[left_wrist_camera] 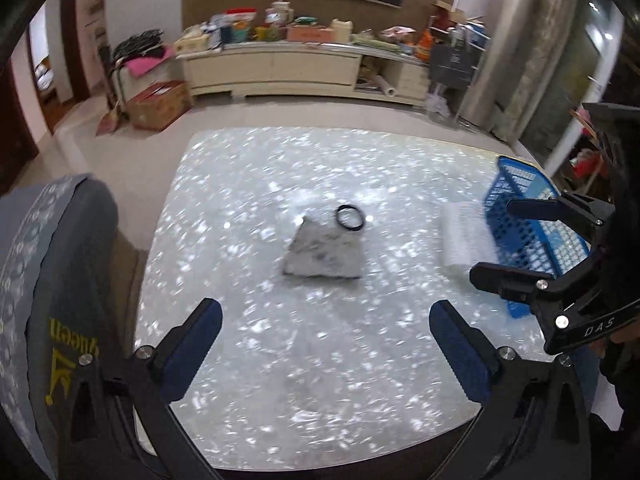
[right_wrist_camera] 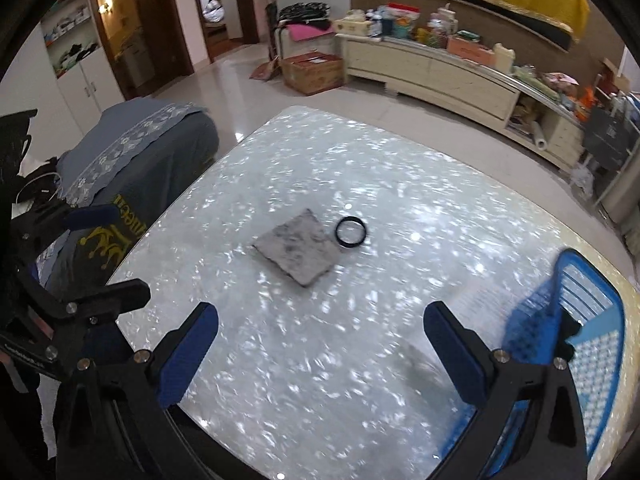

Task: Organize soft objects
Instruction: 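Move both tools toward the grey cloth and black rubber ring, then grasp the grey cloth by its corner with the right tool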

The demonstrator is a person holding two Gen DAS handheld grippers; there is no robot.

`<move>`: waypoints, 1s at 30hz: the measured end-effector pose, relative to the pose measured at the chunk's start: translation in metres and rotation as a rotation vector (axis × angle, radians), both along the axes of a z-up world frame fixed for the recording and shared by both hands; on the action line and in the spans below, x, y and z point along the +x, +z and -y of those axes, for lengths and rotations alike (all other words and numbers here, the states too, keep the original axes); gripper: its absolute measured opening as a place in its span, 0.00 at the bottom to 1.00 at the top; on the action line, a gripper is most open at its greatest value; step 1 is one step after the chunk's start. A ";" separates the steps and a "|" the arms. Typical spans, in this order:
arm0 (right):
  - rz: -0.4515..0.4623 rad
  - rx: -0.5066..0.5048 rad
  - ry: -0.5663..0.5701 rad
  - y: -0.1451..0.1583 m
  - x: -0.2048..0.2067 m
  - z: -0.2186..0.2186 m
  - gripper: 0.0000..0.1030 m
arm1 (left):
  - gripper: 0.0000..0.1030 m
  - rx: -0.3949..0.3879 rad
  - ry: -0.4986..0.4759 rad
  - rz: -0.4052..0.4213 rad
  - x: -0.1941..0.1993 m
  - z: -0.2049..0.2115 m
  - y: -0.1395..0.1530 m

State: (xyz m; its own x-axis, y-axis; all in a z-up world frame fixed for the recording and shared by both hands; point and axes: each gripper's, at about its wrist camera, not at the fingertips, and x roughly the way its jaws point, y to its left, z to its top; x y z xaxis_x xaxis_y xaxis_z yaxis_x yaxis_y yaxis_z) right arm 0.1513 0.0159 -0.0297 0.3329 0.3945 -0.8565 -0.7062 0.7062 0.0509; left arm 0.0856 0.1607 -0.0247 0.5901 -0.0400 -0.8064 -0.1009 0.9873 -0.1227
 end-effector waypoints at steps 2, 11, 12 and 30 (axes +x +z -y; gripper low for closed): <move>-0.005 -0.016 0.021 -0.006 0.001 -0.013 1.00 | 1.00 -0.006 0.021 -0.011 -0.003 -0.012 -0.008; -0.020 -0.133 0.067 -0.054 0.016 -0.070 0.92 | 1.00 -0.014 0.109 -0.085 0.000 -0.057 -0.050; -0.029 -0.138 0.073 -0.060 0.018 -0.075 0.91 | 1.00 -0.013 0.116 -0.091 0.001 -0.060 -0.054; -0.047 -0.256 0.167 -0.132 0.035 -0.142 0.67 | 1.00 -0.051 0.161 -0.174 0.020 -0.100 -0.115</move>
State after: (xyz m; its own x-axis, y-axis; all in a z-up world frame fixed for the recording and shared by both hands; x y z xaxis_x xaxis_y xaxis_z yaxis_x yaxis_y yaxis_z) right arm 0.1862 0.1583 -0.1619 0.2391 0.2103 -0.9479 -0.8149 0.5743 -0.0781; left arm 0.1060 0.2603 -0.1395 0.4446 -0.0001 -0.8957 -0.2808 0.9496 -0.1395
